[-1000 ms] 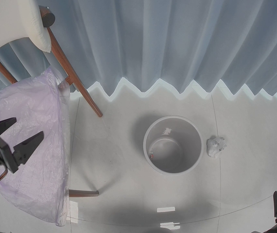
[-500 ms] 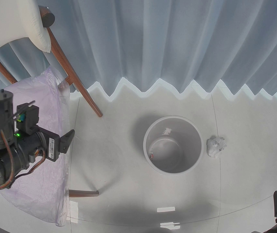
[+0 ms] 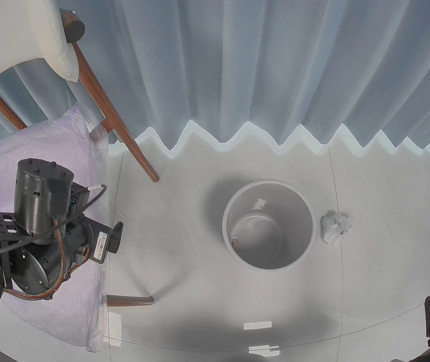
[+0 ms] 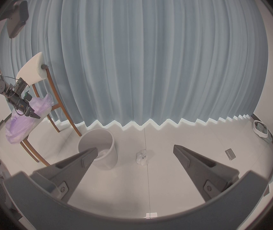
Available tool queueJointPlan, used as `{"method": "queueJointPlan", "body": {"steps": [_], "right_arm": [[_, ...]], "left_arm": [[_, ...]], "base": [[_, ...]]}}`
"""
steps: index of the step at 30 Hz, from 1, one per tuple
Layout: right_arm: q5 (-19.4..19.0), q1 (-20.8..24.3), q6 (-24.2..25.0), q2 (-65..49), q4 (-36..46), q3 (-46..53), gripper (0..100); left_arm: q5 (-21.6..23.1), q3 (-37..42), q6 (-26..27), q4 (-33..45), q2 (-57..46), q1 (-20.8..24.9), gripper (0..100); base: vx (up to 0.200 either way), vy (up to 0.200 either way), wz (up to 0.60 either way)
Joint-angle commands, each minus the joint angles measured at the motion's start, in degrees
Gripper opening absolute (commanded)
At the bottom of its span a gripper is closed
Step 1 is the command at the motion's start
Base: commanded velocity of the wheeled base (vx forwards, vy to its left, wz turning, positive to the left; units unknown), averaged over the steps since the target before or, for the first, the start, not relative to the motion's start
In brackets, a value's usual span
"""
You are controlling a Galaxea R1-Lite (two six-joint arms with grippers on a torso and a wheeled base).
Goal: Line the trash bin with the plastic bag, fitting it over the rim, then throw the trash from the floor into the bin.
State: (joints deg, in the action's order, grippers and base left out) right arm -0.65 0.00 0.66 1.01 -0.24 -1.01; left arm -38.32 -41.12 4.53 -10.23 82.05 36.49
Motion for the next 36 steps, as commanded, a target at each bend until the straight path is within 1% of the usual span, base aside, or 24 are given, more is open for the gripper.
{"method": "queueJointPlan", "body": {"steps": [1, 6, 8, 12, 16, 20, 21, 30, 35, 36], "right_arm": [[-0.1, 0.0, 0.0, -1.0, 0.0, 1.0, 100], [-0.1, 0.0, 0.0, -1.0, 0.0, 1.0, 100], [-0.1, 0.0, 0.0, -1.0, 0.0, 1.0, 100], [-0.1, 0.0, 0.0, -1.0, 0.0, 1.0, 100], [-0.1, 0.0, -0.1, -1.0, 0.0, 1.0, 100], [-0.2, 0.0, -0.1, -1.0, 0.0, 1.0, 100], [-0.2, 0.0, -0.1, -1.0, 0.0, 1.0, 100], [-0.2, 0.0, -0.1, -1.0, 0.0, 1.0, 100], [-0.2, 0.0, -0.1, -1.0, 0.0, 1.0, 100], [-0.2, 0.0, -0.1, -1.0, 0.0, 1.0, 100]], "left_arm": [[-0.4, 1.0, 0.1, -0.1, 0.3, -0.5, 100], [-0.4, 1.4, 0.2, -0.1, 0.6, -1.5, 100], [-0.4, 1.0, 0.3, -0.1, 0.8, -2.7, 100], [0.2, 0.8, 2.2, -0.6, 2.1, -5.2, 100], [1.6, 0.6, 2.7, -1.3, 3.4, -5.4, 100], [1.7, 0.4, 2.7, -2.1, 4.3, -5.5, 100], [1.8, 0.1, 2.8, -2.2, 4.3, -5.5, 0], [3.2, -0.7, 2.8, -2.1, 2.8, -5.2, 0], [3.6, -0.2, 2.6, -1.8, -1.1, -4.8, 0], [4.8, 1.0, 2.1, -1.7, -4.9, -4.8, 0]], "base": [[0.000, 0.000, 0.00], [0.000, 0.000, 0.00], [0.000, 0.000, 0.00], [0.000, 0.000, 0.00], [0.000, 0.000, 0.00], [0.000, 0.000, 0.00], [0.000, 0.000, 0.00], [0.000, 0.000, 0.00], [0.000, 0.000, 0.00], [0.000, 0.000, 0.00]]}}
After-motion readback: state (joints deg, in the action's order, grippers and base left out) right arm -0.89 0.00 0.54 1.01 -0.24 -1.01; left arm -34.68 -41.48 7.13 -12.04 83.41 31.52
